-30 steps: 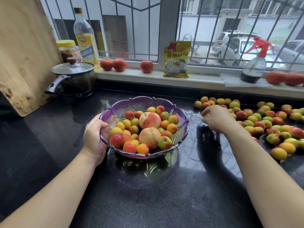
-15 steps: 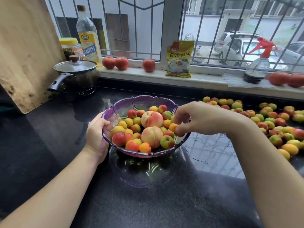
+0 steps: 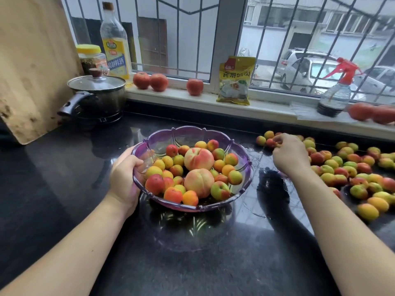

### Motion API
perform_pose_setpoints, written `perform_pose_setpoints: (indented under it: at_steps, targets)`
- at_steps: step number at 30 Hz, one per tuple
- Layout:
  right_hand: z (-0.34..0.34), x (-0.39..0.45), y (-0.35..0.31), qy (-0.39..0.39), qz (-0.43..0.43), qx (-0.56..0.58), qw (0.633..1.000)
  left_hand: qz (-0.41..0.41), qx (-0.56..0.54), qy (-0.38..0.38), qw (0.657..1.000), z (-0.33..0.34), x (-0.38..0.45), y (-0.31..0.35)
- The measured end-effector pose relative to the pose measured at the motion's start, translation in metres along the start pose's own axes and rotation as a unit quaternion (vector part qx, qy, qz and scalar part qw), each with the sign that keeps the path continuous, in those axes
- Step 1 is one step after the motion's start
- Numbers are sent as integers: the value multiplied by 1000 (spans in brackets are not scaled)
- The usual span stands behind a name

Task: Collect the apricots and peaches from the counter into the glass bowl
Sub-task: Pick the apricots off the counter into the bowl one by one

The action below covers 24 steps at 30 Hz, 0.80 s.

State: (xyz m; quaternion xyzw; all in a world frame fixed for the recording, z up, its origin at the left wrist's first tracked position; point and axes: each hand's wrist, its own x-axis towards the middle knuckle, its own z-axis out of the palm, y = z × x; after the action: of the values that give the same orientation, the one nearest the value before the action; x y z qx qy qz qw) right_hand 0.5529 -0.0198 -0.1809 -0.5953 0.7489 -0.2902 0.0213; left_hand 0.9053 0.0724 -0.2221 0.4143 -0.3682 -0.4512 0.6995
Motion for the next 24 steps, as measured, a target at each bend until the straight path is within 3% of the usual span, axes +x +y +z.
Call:
perform_pose_setpoints:
  at_steps: [5, 9, 11, 14, 16, 18, 20, 24]
  targets:
    - [35, 15, -22, -76, -74, -155, 982, 5, 9, -3, 1000, 1, -1, 2]
    - [43, 24, -27, -64, -94, -237, 965, 8, 7, -11, 1000, 0, -2, 2]
    - [43, 24, -27, -45, -103, -208, 972, 11, 10, -13, 1000, 0, -2, 2]
    - [27, 19, -37, -5, -72, -35, 997, 5, 6, -11, 1000, -2, 0, 1]
    - [-1, 7, -53, -50, -36, 119, 991, 1, 8, -10, 1000, -2, 1, 1]
    - [-38, -16, -73, -146, -30, 257, 955, -5, 10, -7, 1000, -1, 1, 1]
    - [-70, -45, -95, -229, -110, 277, 927, -11, 11, -2, 1000, -1, 0, 1]
    - [-74, -87, -134, -315, -316, 145, 883, -17, 10, 5, 1000, -2, -1, 2]
